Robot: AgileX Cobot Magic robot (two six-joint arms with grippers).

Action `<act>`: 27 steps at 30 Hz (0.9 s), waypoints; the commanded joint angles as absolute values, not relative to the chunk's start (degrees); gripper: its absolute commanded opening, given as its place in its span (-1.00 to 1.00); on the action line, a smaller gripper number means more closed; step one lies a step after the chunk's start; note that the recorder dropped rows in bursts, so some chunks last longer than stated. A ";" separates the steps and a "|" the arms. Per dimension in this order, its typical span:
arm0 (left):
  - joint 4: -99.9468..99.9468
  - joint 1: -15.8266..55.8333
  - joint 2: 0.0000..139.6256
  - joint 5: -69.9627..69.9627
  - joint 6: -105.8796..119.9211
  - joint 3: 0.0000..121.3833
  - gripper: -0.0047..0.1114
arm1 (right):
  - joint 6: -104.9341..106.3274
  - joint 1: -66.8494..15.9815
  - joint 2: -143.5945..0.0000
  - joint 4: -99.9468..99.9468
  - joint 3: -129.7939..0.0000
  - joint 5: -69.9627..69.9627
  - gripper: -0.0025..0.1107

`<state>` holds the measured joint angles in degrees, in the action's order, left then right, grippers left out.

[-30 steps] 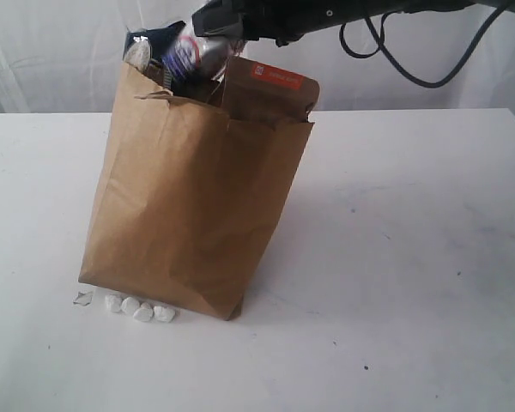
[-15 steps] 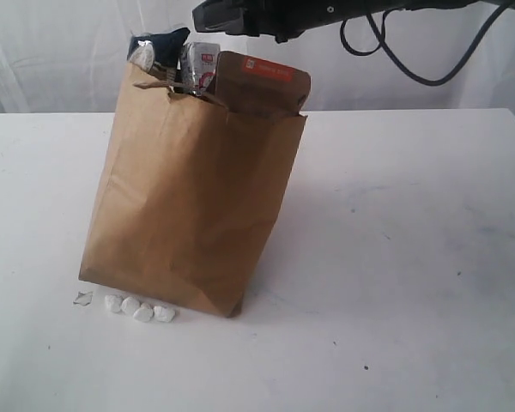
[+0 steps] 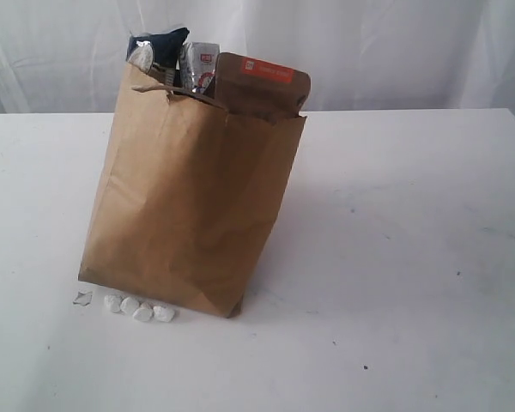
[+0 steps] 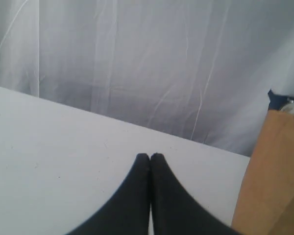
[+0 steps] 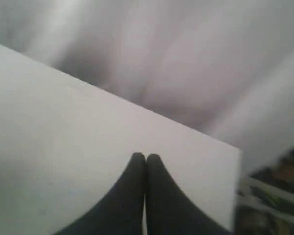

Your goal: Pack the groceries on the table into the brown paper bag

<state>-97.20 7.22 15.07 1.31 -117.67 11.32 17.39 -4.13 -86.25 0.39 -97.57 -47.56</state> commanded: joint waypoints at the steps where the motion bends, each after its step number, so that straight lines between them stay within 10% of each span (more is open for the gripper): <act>1: -98.05 7.39 14.65 0.79 -118.66 13.13 -0.92 | 1.68 5.28 -82.72 -13.55 -92.43 -53.26 -0.96; 12: -97.94 7.39 14.65 9.44 -118.28 12.81 -0.92 | -1.49 6.78 -48.98 2.02 -47.51 -34.73 -0.96; 27: -98.05 7.39 14.53 17.45 -118.53 13.17 -0.92 | -0.44 4.39 0.00 1.50 -29.71 -25.92 -0.96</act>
